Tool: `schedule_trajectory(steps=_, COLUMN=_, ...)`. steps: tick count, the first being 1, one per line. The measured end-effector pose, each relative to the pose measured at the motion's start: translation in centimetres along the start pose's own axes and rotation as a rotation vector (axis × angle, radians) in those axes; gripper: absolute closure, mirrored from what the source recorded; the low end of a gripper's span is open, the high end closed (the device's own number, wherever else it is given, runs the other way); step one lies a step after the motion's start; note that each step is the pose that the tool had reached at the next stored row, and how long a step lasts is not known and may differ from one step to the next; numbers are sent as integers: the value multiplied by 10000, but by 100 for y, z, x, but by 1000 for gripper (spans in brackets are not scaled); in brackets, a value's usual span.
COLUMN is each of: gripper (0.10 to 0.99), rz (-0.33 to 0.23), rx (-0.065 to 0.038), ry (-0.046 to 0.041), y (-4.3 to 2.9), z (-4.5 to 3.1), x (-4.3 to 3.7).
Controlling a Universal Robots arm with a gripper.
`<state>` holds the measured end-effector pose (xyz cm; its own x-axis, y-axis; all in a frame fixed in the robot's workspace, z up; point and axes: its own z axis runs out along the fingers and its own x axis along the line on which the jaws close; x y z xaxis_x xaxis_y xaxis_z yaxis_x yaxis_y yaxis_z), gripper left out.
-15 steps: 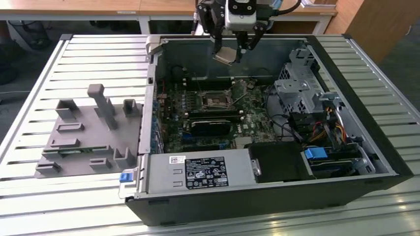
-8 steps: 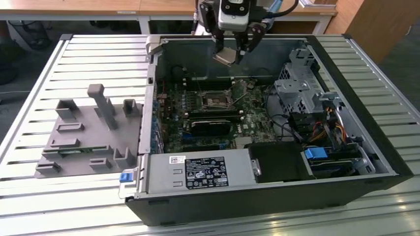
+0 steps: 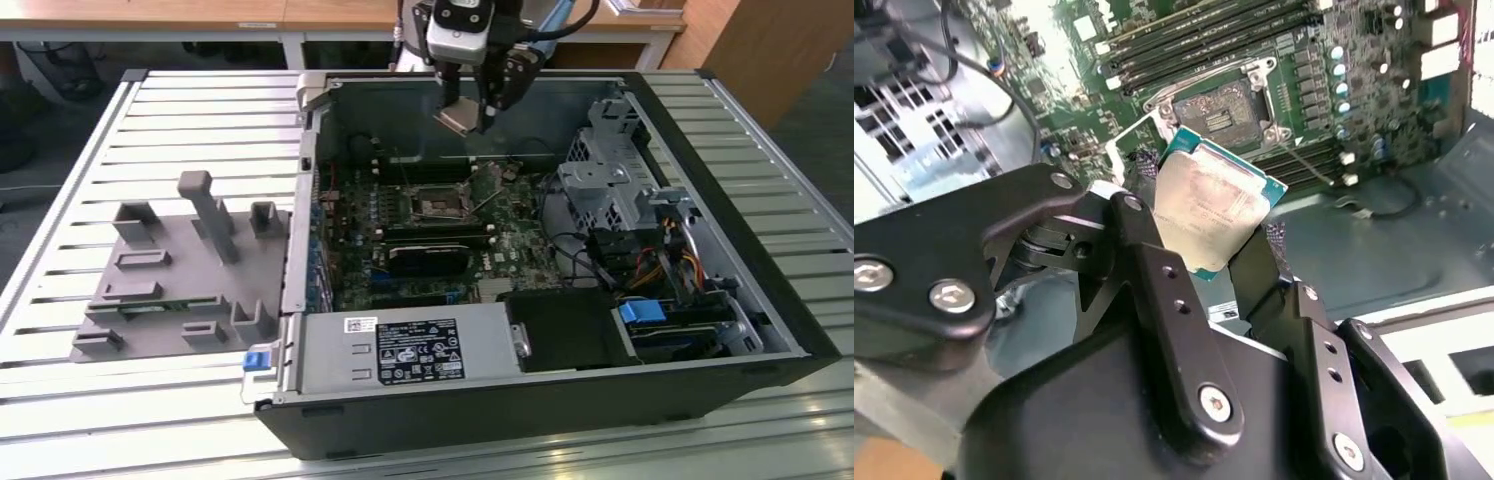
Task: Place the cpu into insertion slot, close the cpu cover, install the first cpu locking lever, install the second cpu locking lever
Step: 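Place the cpu into insertion slot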
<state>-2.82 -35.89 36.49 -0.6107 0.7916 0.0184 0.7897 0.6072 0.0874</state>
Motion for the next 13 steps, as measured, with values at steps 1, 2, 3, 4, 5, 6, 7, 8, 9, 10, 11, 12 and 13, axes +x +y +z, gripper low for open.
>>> schedule_trajectory(steps=1, gripper=545, rz=177, rx=-3, ry=-16, y=0, z=2, x=0)
schedule_trajectory(steps=2, gripper=545, rz=357, rx=-7, ry=-31, y=0, z=4, x=0)
schedule_trajectory(steps=3, gripper=545, rz=536, rx=-10, ry=-47, y=0, z=6, x=0)
schedule_trajectory(steps=4, gripper=545, rz=716, rx=-13, ry=-63, y=-1, z=8, x=0)
schedule_trajectory(steps=5, gripper=545, rz=894, rx=-16, ry=-79, y=-1, z=10, x=0)
schedule_trajectory(steps=6, gripper=545, rz=1074, rx=-20, ry=-94, y=-1, z=12, x=0)
schedule_trajectory(steps=7, gripper=545, rz=1254, rx=-22, ry=-111, y=-1, z=14, x=0)
schedule_trajectory(steps=8, gripper=545, rz=1432, rx=-26, ry=-127, y=-1, z=16, x=0)
schedule_trajectory(steps=9, gripper=545, rz=1628, rx=-30, ry=-144, y=-2, z=19, x=0)
schedule_trajectory(steps=10, gripper=545, rz=1806, rx=-32, ry=-161, y=-2, z=21, x=0)
schedule_trajectory(steps=11, gripper=545, rz=1986, rx=-36, ry=-177, y=-2, z=23, x=-1)
schedule_trajectory(steps=12, gripper=545, rz=2165, rx=-39, ry=-192, y=-2, z=26, x=-1)
schedule_trajectory(steps=13, gripper=545, rz=2340, rx=-42, ry=-207, y=-2, z=29, x=-1)
